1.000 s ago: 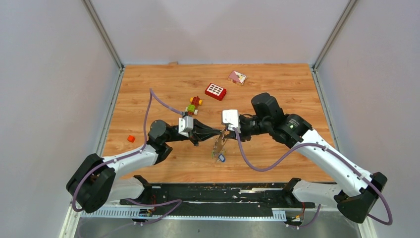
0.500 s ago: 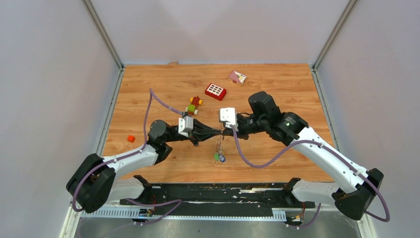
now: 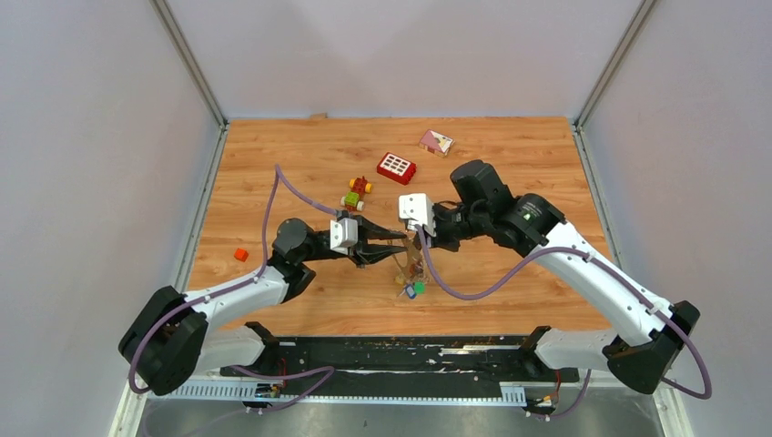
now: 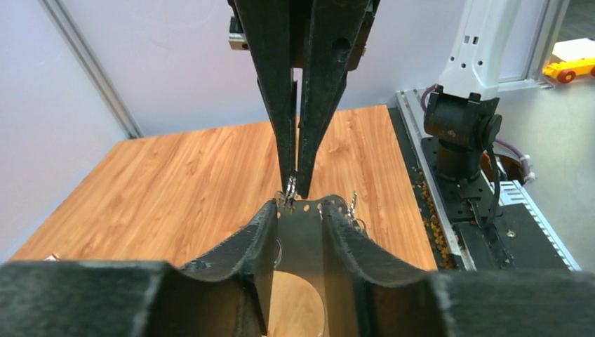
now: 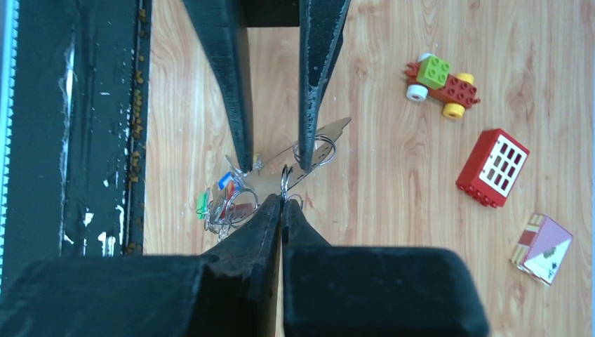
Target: Put the keys on the keyring
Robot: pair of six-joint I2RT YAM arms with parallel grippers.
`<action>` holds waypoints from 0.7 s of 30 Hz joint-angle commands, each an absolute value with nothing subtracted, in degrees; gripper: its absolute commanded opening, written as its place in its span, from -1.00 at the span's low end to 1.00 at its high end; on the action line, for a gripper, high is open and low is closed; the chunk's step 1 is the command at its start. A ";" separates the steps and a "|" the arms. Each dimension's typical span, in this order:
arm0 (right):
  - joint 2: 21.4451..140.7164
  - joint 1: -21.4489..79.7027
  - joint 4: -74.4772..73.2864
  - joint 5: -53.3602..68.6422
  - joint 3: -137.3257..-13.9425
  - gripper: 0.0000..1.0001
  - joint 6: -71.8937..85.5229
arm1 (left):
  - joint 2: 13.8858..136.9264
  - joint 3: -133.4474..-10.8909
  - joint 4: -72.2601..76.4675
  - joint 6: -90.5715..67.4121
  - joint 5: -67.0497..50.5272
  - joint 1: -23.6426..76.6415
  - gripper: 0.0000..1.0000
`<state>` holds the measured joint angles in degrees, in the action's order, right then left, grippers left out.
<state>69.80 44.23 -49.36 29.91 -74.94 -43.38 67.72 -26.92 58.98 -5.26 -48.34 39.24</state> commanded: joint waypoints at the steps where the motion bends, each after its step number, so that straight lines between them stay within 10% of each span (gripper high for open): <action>1: 71.76 45.17 -55.79 24.28 -81.53 -1.00 -46.70 | 66.08 -30.67 50.31 2.59 -47.33 39.02 -0.15; 11: 77.45 48.86 -61.97 16.71 -87.34 -1.00 -47.21 | 67.26 -32.36 47.72 3.71 -47.58 39.14 0.03; 21: 79.36 50.72 -62.41 15.38 -89.43 -1.00 -45.84 | 69.07 -31.40 51.33 2.54 -49.76 40.37 -0.44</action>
<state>79.55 50.09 -63.31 16.29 -86.21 -46.44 68.03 -30.22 48.99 2.26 -48.47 39.64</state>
